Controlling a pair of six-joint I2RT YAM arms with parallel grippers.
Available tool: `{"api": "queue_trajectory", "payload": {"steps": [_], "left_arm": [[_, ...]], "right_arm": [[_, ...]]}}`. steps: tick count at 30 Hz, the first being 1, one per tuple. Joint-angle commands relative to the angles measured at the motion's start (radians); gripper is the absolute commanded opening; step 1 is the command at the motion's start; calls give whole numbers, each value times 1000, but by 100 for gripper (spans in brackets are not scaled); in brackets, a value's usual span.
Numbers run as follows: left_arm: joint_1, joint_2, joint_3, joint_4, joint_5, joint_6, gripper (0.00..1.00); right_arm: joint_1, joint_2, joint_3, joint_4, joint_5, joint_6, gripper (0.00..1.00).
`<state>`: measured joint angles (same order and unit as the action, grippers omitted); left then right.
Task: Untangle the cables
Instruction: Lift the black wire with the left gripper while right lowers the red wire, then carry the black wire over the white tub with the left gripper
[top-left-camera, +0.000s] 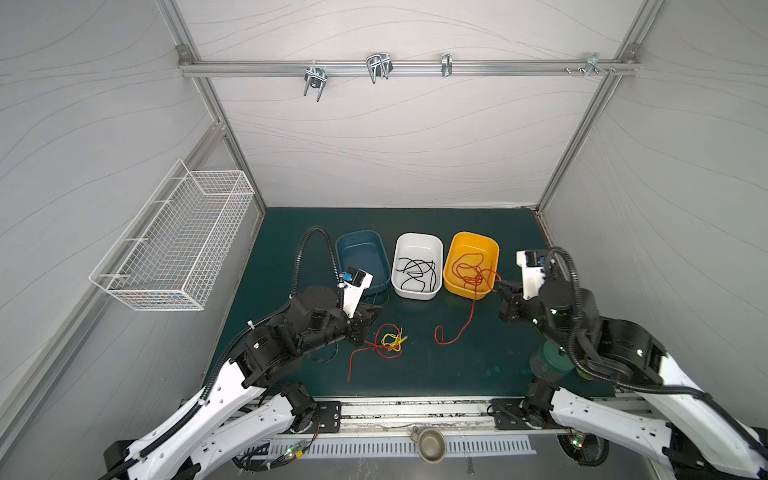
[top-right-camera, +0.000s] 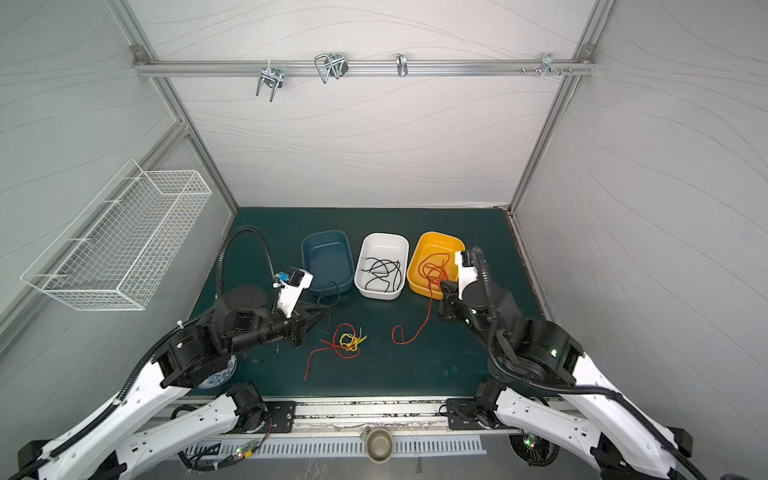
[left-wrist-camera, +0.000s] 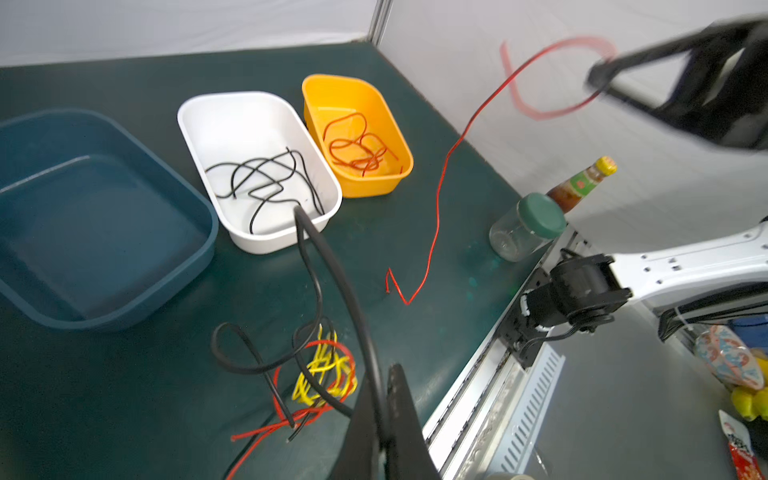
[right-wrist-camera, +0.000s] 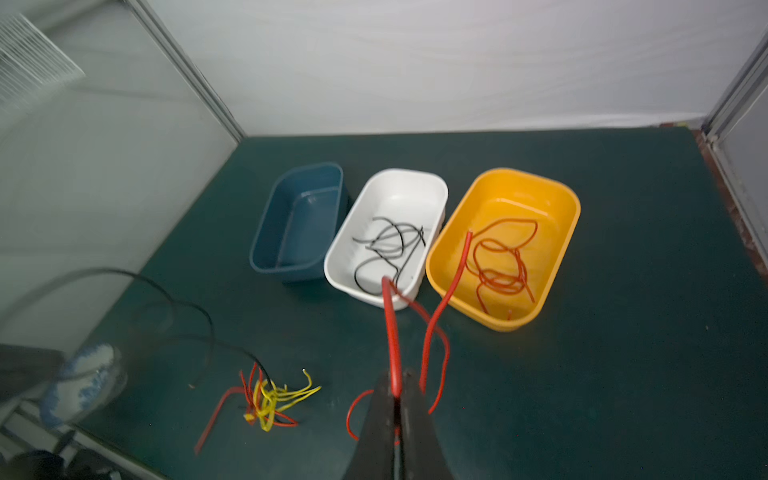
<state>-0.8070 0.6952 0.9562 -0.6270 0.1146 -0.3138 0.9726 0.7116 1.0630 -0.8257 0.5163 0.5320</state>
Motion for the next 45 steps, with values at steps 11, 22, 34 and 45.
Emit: {"api": "queue_trajectory", "payload": {"steps": [11, 22, 34, 45], "left_arm": [[-4, 141, 397, 17, -22, -50, 0], [-4, 296, 434, 56, -98, 49, 0], [43, 555, 455, 225, -85, 103, 0], [113, 840, 561, 269, -109, 123, 0]], "right_arm": [[-32, -60, -325, 159, -154, 127, 0], [-31, -113, -469, 205, -269, 108, 0], [-29, -266, -591, 202, -354, 32, 0], [-28, -333, -683, 290, -450, -8, 0]]}}
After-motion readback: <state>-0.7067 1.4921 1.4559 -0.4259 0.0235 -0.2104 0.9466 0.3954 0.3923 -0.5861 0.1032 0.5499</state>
